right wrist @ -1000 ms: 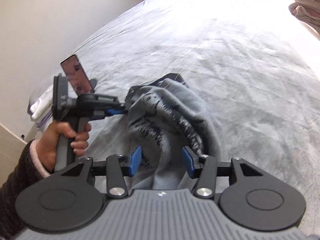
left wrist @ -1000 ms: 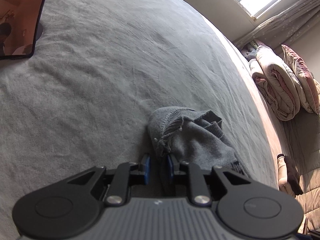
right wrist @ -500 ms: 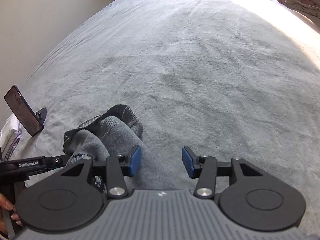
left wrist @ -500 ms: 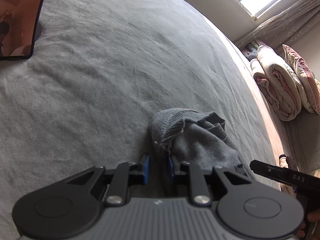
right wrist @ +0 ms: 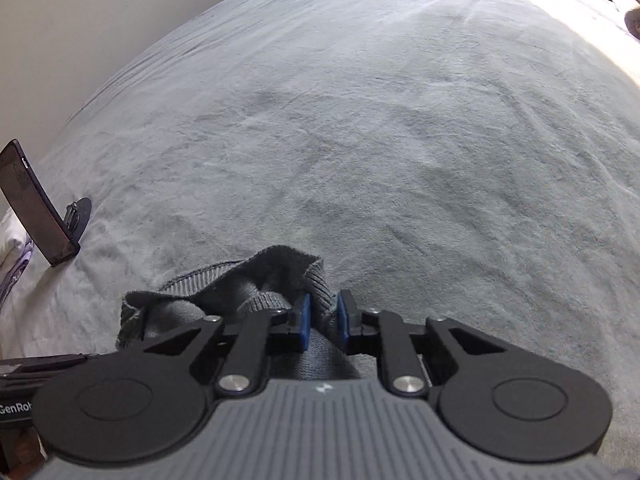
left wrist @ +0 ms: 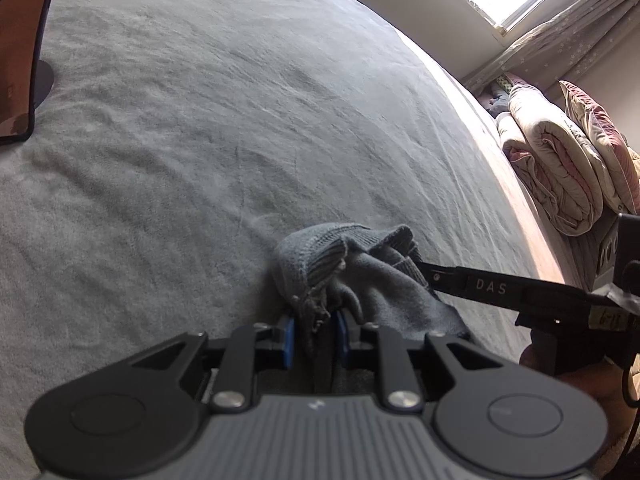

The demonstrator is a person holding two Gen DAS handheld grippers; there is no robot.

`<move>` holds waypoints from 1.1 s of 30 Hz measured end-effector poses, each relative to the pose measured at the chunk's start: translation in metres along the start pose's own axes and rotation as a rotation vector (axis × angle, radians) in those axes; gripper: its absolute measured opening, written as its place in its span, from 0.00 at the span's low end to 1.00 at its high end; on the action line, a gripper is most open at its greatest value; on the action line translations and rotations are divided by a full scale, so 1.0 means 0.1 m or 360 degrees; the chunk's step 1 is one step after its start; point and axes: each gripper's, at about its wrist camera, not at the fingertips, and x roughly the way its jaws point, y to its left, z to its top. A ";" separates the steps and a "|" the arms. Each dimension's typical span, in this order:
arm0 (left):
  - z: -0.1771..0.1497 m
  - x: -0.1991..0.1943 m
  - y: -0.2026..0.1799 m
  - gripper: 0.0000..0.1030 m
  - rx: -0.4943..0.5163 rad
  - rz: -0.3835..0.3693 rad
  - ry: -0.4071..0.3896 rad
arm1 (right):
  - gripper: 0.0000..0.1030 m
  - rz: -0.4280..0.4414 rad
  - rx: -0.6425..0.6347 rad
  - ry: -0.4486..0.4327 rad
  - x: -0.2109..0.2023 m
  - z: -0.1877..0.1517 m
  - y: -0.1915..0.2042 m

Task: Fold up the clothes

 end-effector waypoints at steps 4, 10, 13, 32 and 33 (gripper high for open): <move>0.01 0.01 -0.01 0.18 -0.0007 0.0000 -0.0002 | 0.07 -0.0088 0.0000 -0.0039 -0.06 0.03 -0.02; 0.00 0.06 -0.10 0.18 0.0021 0.0010 -0.0010 | 0.06 -0.0258 0.0092 -0.0137 -0.30 -0.01 -0.36; -0.02 0.12 -0.21 0.18 0.0038 -0.0031 -0.0007 | 0.06 -0.0326 0.0137 -0.0178 -0.52 -0.11 -0.56; -0.22 0.05 -0.83 0.06 0.0397 -0.0132 -0.0259 | 0.06 -0.0317 0.0453 -0.0488 -1.41 -0.98 -1.20; -0.21 0.05 -0.90 0.06 0.0432 -0.0108 -0.0278 | 0.06 -0.0322 0.0444 -0.0512 -1.45 -0.94 -1.21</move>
